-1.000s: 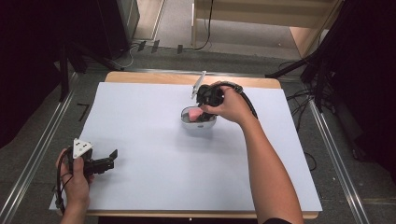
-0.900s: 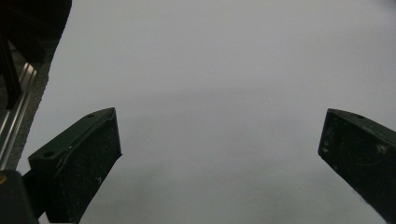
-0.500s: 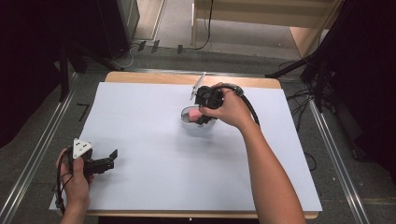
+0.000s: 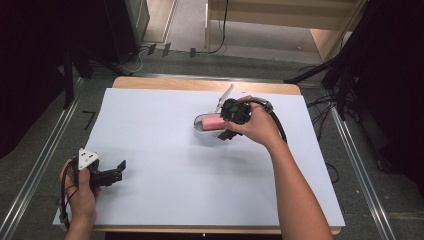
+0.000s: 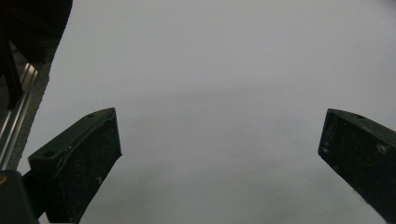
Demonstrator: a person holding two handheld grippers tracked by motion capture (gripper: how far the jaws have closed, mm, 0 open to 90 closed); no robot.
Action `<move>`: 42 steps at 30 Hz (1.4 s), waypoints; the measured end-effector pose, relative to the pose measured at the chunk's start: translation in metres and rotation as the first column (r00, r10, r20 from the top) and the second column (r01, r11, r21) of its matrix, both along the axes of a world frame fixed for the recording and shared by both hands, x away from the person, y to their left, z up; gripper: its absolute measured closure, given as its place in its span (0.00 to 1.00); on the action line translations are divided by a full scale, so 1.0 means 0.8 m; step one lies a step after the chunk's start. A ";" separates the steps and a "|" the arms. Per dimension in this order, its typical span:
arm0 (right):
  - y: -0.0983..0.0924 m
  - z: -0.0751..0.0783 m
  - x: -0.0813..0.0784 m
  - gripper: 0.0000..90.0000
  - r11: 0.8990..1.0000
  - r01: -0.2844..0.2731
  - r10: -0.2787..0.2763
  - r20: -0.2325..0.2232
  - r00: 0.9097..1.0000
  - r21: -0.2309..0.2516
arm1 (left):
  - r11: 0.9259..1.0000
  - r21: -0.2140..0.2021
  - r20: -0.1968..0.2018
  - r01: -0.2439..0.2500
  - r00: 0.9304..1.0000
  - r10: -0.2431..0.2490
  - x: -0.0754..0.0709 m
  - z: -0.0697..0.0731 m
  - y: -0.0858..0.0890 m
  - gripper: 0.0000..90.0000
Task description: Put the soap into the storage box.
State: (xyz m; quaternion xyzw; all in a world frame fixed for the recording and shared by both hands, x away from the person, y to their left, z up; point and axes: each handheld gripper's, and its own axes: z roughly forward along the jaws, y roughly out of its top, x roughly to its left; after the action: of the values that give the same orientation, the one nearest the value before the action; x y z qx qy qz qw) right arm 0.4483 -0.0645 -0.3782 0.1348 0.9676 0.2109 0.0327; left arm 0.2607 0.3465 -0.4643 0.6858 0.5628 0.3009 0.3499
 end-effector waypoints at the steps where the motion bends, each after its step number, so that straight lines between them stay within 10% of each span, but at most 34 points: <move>1: -0.003 -0.001 -0.001 0.28 1.000 0.005 -0.005 -0.002 1.000 0.001 | 1.000 0.000 0.000 0.000 1.000 0.000 0.000 0.000 0.000 0.00; 24: -0.055 -0.026 -0.033 0.23 0.993 0.119 -0.119 -0.027 0.993 0.020 | 1.000 0.005 -0.001 -0.001 1.000 0.001 0.000 0.000 0.000 0.00; 42: -0.113 -0.054 -0.062 0.16 0.964 0.261 -0.261 -0.018 0.965 0.049 | 1.000 0.008 -0.003 -0.001 1.000 0.001 0.000 0.000 0.000 0.00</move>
State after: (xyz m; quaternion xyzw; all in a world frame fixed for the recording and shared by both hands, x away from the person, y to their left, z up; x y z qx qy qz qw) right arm 0.3986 -0.1545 -0.4213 0.2630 0.9359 0.2287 0.0513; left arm 0.2606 0.3461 -0.4641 0.6872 0.5625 0.3023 0.3464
